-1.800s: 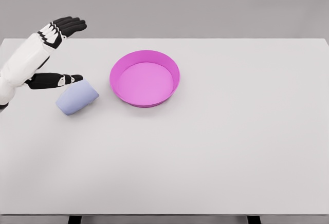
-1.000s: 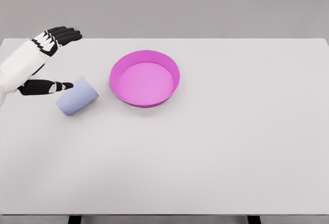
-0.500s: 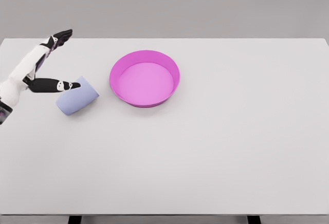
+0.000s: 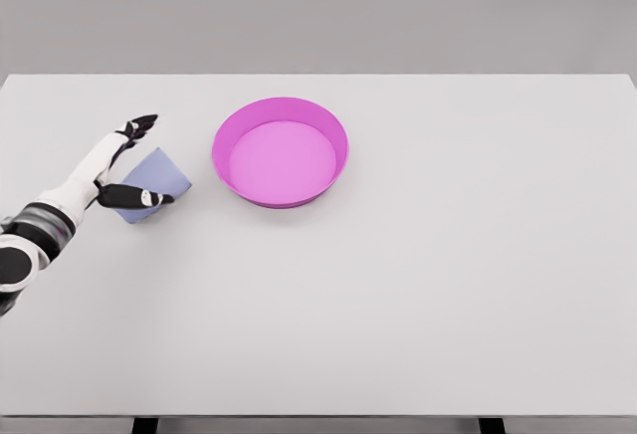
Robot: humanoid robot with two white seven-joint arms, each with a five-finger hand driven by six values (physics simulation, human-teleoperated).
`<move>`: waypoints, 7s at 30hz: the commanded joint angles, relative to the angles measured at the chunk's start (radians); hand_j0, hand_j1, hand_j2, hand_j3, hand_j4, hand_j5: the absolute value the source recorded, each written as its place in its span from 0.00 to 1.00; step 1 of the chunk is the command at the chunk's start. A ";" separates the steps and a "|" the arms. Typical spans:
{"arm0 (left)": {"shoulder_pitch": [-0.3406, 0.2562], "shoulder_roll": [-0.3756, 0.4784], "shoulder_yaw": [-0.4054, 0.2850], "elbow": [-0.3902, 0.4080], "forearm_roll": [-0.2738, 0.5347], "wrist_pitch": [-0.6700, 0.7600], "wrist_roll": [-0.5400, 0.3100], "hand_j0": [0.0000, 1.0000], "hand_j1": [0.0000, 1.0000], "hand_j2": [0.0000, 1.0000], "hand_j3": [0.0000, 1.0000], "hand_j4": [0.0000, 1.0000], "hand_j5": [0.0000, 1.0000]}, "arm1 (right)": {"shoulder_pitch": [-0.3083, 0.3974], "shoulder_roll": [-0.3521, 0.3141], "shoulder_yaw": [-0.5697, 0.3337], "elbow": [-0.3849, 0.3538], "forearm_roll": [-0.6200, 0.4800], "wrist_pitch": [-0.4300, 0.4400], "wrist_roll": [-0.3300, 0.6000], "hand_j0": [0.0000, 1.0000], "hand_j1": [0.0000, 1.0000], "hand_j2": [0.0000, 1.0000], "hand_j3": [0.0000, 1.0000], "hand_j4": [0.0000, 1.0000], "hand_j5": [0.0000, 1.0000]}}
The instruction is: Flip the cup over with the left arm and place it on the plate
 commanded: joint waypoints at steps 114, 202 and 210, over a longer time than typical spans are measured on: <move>-0.278 0.013 -0.255 0.003 0.271 0.301 0.044 0.95 0.95 0.95 0.95 0.95 0.95 | 0.000 0.000 0.000 0.000 0.000 0.000 0.000 1.00 1.00 1.00 1.00 1.00 1.00; -0.245 -0.319 -0.159 0.259 0.250 -0.520 0.044 0.60 0.60 0.60 0.60 0.60 0.60 | 0.000 0.000 0.001 0.000 0.000 0.000 0.000 1.00 1.00 1.00 1.00 1.00 1.00; -0.247 -0.365 -0.159 0.292 0.293 -0.561 0.044 0.60 0.60 0.60 0.60 0.60 0.60 | 0.000 0.000 0.000 0.000 0.000 0.000 0.000 1.00 1.00 1.00 1.00 1.00 1.00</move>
